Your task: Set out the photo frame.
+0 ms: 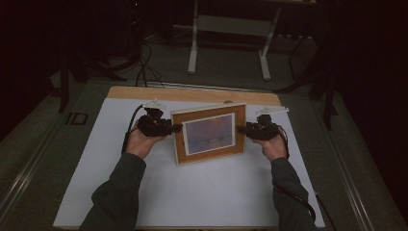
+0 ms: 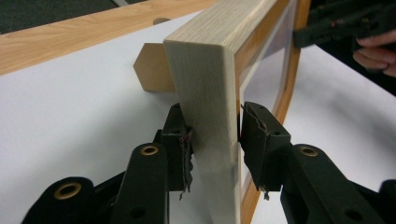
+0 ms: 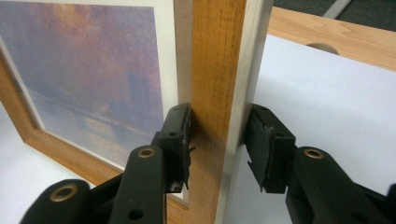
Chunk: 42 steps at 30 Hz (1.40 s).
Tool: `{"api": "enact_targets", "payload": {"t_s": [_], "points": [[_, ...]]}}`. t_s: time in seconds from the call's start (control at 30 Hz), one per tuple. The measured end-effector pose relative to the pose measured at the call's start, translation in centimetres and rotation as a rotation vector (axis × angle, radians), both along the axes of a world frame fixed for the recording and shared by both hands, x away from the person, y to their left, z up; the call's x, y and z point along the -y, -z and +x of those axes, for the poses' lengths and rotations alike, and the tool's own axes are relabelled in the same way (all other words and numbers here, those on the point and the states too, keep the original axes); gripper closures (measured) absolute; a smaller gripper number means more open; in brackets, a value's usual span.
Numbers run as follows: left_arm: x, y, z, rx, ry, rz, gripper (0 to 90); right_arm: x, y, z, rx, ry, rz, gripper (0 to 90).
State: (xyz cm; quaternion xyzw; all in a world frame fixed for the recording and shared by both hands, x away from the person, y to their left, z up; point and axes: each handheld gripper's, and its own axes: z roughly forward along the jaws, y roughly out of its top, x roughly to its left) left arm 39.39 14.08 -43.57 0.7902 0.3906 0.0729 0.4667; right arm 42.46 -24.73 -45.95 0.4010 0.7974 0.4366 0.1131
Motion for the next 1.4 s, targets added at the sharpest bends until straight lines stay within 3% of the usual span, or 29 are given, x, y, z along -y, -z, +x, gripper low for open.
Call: {"api": "enact_targets", "payload": {"t_s": [0.37, 0.67, 1.0, 1.4], "points": [[0.6, 0.1, 0.7, 0.019, 0.028, 0.006, 62.1, 0.0, -0.1, -2.6, -0.004, 0.084, -0.008, 61.7], [1.0, 0.3, 0.8, 0.030, 0.056, -0.006, 60.0, 0.4, -0.3, -4.6, -0.002, 0.094, -0.038, 61.7], [1.1, 0.4, 1.0, 0.018, 0.069, -0.024, 59.3, 0.6, -0.3, -5.4, -0.011, 0.098, -0.035, 62.1], [1.3, 0.0, 0.3, -0.013, 0.045, -0.004, 59.4, 0.8, -0.4, -5.3, -0.019, 0.086, -0.020, 62.1]]}}
